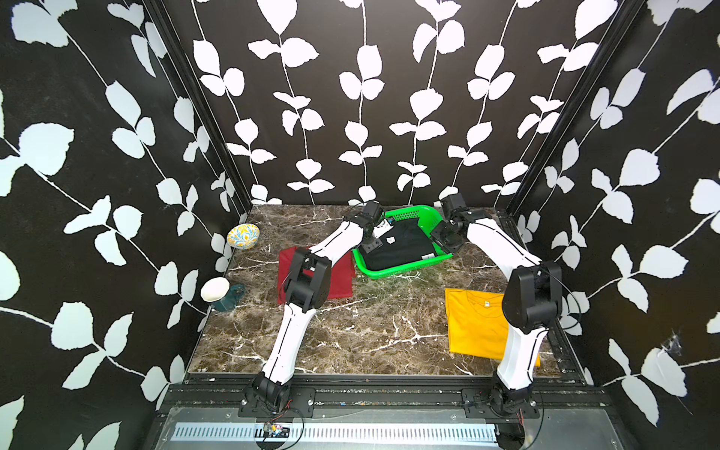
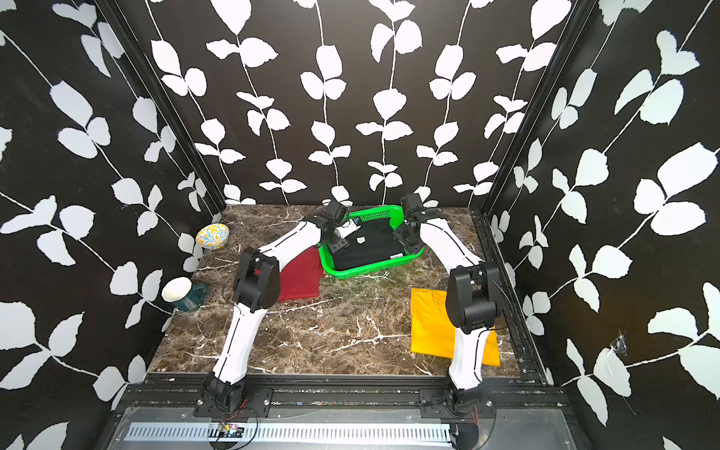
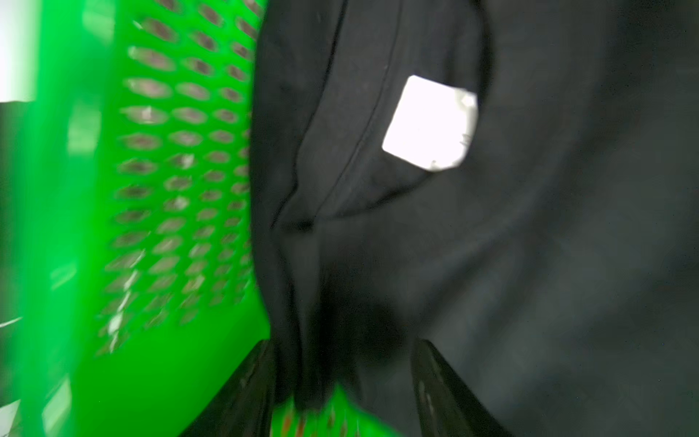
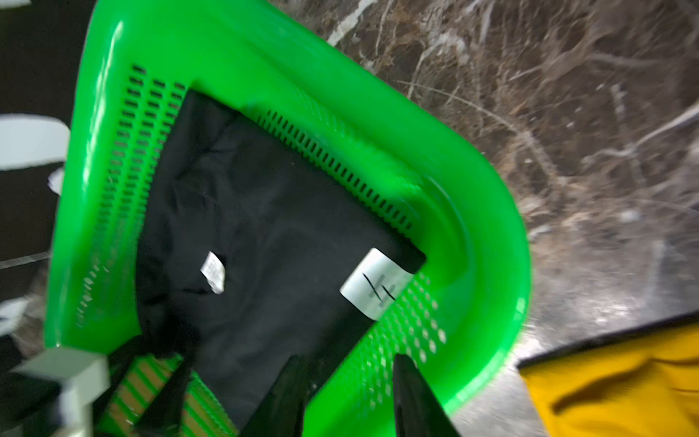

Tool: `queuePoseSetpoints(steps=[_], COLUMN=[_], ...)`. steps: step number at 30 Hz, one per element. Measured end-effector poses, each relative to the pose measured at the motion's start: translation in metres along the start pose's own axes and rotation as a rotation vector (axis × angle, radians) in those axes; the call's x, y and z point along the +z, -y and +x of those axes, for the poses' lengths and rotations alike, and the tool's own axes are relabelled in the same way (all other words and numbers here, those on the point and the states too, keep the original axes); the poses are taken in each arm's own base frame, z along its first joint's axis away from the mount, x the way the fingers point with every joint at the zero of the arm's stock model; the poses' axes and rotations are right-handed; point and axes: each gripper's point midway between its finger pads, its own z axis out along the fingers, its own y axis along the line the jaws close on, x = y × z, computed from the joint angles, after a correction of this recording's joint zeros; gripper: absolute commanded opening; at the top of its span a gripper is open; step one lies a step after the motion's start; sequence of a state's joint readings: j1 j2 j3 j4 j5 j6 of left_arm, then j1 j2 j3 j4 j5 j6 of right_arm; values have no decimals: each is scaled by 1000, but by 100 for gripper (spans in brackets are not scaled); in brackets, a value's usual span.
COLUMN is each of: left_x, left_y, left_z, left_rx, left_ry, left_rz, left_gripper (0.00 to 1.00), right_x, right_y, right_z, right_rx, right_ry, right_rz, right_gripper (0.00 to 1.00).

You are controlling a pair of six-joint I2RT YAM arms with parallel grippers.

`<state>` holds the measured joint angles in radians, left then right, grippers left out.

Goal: Put the folded t-shirts into the basket
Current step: Place the T-shirt in the bin, then move the T-shirt to the center of the board.

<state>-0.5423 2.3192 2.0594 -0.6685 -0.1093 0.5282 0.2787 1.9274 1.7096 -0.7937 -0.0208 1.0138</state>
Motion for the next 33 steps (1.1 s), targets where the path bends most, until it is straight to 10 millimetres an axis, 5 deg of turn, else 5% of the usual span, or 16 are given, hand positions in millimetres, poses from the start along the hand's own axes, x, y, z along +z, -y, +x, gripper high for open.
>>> queuePoseSetpoints(steps=[7, 10, 15, 16, 17, 18, 22, 27, 33], left_x=[-130, -165, -168, -167, -167, -170, -195, -236, -240], left_y=[-16, -14, 11, 16, 21, 25, 42, 66, 98], left_z=[-25, -22, 13, 22, 29, 38, 58, 75, 101], left_rx=[-33, -45, -47, -47, -47, -50, -31, 14, 63], left_ry=[212, 265, 222, 205, 197, 190, 222, 329, 368], left_rz=[-33, -38, 13, 28, 39, 51, 94, 134, 193], left_gripper=[65, 66, 66, 70, 87, 94, 98, 98, 99], right_x=[-37, -47, -57, -58, -60, -61, -73, -86, -40], right_y=[-5, -2, 18, 22, 23, 26, 51, 95, 150], right_z=[17, 23, 38, 44, 52, 59, 81, 95, 126], right_rx=[-187, -260, -336, -344, -349, -345, -302, -248, -240], right_ry=[26, 29, -10, -34, -65, -89, -114, -82, -164], right_rz=[41, 65, 88, 83, 69, 57, 59, 88, 212], right_gripper=[44, 44, 61, 64, 66, 69, 78, 65, 32])
